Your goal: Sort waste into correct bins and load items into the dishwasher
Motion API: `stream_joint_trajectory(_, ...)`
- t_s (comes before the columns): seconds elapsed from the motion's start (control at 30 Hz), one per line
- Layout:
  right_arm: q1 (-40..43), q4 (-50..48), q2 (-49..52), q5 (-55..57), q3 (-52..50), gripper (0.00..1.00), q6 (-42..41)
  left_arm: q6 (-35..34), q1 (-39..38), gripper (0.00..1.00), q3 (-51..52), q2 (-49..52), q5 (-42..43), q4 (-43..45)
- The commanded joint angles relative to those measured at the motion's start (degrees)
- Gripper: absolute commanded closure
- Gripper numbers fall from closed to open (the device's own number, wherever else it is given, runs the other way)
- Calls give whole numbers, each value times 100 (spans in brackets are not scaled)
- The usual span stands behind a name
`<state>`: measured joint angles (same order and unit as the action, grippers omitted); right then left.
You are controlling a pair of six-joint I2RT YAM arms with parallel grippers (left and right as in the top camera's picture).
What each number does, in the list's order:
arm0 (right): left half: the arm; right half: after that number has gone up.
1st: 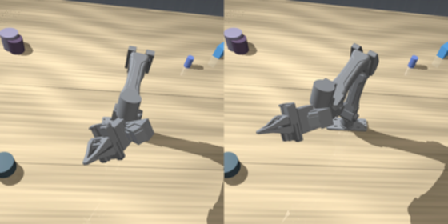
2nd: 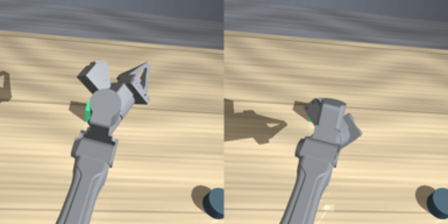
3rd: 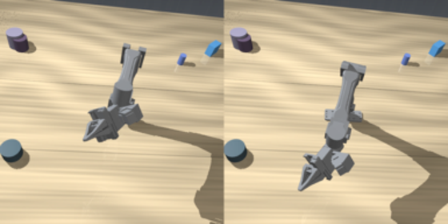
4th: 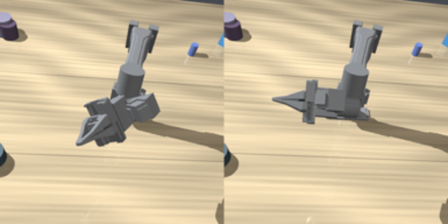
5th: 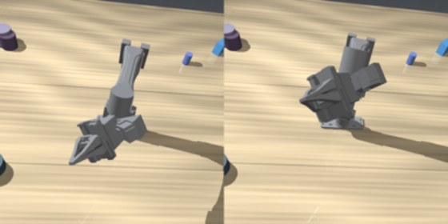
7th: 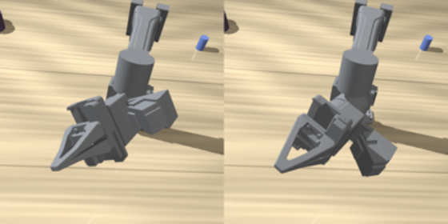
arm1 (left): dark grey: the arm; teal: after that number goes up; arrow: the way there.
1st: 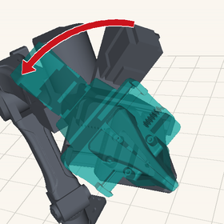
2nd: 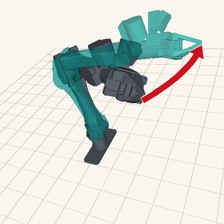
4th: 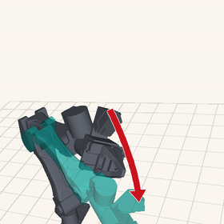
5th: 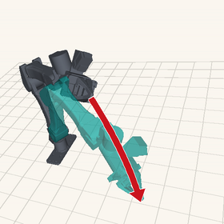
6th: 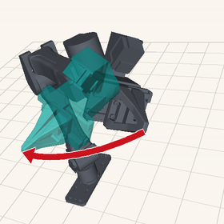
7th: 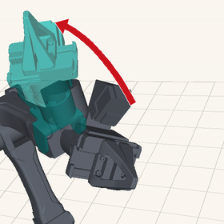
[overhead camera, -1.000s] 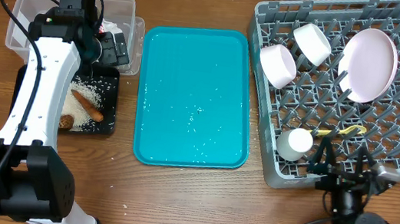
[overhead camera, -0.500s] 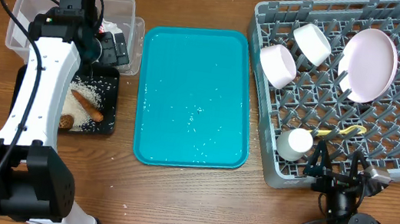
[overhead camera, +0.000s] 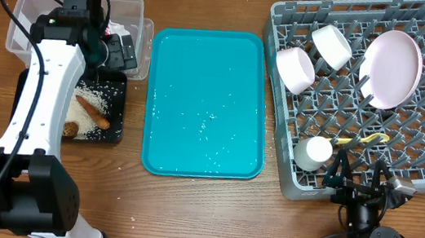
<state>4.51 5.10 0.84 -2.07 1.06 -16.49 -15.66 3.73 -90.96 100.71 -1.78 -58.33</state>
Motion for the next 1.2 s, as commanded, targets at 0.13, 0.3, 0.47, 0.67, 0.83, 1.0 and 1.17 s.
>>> stream_joint_trajectory(0.13,35,-50,-66,70,-61,0,2,85,-70,0,15,-1342,-269,94)
stream_joint_trajectory(0.3,35,-50,-66,70,-61,0,2,140,-195,0,1217,-2736,-286,1799)
stream_joint_trajectory(0.47,33,-50,-66,70,-61,0,2,136,-186,0,3705,-4553,-120,4050)
stream_joint_trajectory(0.67,35,-50,-68,70,-61,0,4,140,-186,0,6100,-6601,-120,5355)
stream_joint_trajectory(0.83,33,-50,-66,70,-61,0,4,133,-186,0,7541,-8019,-116,5912)
stream_joint_trajectory(1.0,35,-50,-66,70,-61,0,4,136,-186,0,8419,-9077,-120,6017)
stream_joint_trajectory(1.17,35,-50,-66,70,-61,0,4,142,-184,0,9007,-9862,-138,6033)
